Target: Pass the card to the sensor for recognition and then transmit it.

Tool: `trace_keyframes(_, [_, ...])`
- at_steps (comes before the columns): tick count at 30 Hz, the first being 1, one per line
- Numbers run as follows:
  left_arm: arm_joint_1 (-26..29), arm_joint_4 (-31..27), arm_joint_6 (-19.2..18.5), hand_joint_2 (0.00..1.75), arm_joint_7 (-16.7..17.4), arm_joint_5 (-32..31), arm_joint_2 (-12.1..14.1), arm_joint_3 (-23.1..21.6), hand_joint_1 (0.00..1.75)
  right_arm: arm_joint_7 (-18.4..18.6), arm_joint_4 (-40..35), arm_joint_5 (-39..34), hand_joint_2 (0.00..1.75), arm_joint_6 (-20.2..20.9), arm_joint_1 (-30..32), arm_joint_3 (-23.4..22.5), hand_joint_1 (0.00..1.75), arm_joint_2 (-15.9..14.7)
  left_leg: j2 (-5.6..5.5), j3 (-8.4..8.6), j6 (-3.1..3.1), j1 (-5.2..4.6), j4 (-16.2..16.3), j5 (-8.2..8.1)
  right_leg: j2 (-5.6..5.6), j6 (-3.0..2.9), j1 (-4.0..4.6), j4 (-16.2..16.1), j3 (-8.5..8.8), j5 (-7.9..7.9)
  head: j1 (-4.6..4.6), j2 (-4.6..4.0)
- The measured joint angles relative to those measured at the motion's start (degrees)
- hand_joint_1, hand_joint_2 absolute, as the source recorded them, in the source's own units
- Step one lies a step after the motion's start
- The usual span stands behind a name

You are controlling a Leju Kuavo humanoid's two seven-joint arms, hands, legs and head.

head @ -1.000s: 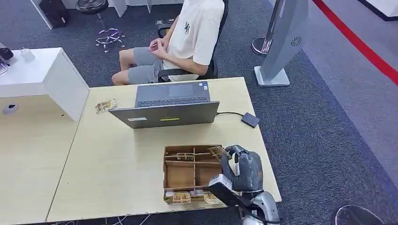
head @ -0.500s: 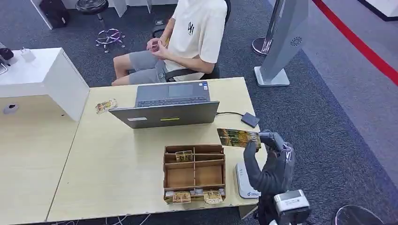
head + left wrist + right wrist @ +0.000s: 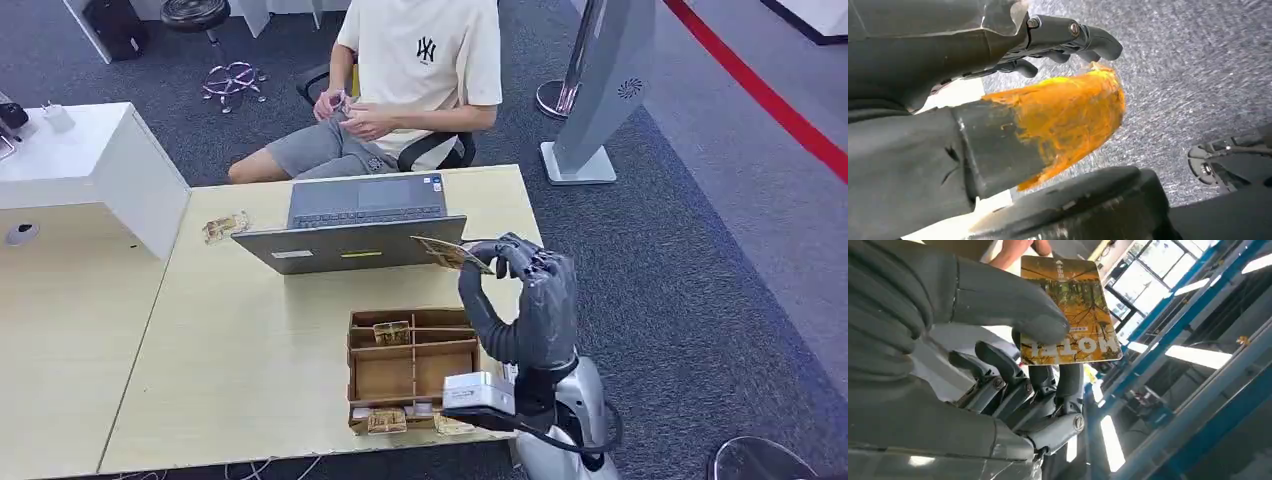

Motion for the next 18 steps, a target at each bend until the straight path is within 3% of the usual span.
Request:
trace_keyframes(4, [-0.2,0.0,-0.6,0.0,0.2,-1.0,0.0,-1.5,0.0,5.0,6.1,10.4,1.75,-1.1,-7.6,2.4,1.75,-0.1,0.07,0.01,0.01,0.0,0.0,0.04,0.06,0.0,0.0,0.0,-0.04,0.08,-0.04,-0.02])
trace_keyframes(10, [-0.3,0.0,-0.9,0.0,0.4,-1.1,-0.1,-1.9,0.0,6.3,7.8,12.4,1.75,-1.3,-9.8,3.1,1.75,-0.1,0.0,-0.02,0.03,0.0,0.0,0.1,-0.01,0.0,0.0,0.0,-0.03,0.08,-0.02,-0.02])
trace_keyframes(13, [-1.4,0.0,-2.3,0.0,1.8,-2.7,-0.5,-3.9,0.0,13.6,20.2,24.1,1.75,-1.4,-21.3,6.6,1.75,0.0,-0.03,-0.04,0.0,0.0,0.0,0.16,-0.03,0.0,0.0,0.0,-0.03,0.14,-0.02,0.0])
trace_keyframes(18, [-1.9,0.0,-3.1,0.0,2.1,-3.2,-0.6,-5.1,0.0,17.1,28.6,28.2,1.75,-1.6,-26.9,7.6,1.75,0.4,-0.03,-0.03,-0.01,0.0,0.0,0.17,-0.02,0.01,0.0,0.0,-0.03,0.14,-0.04,-0.02])
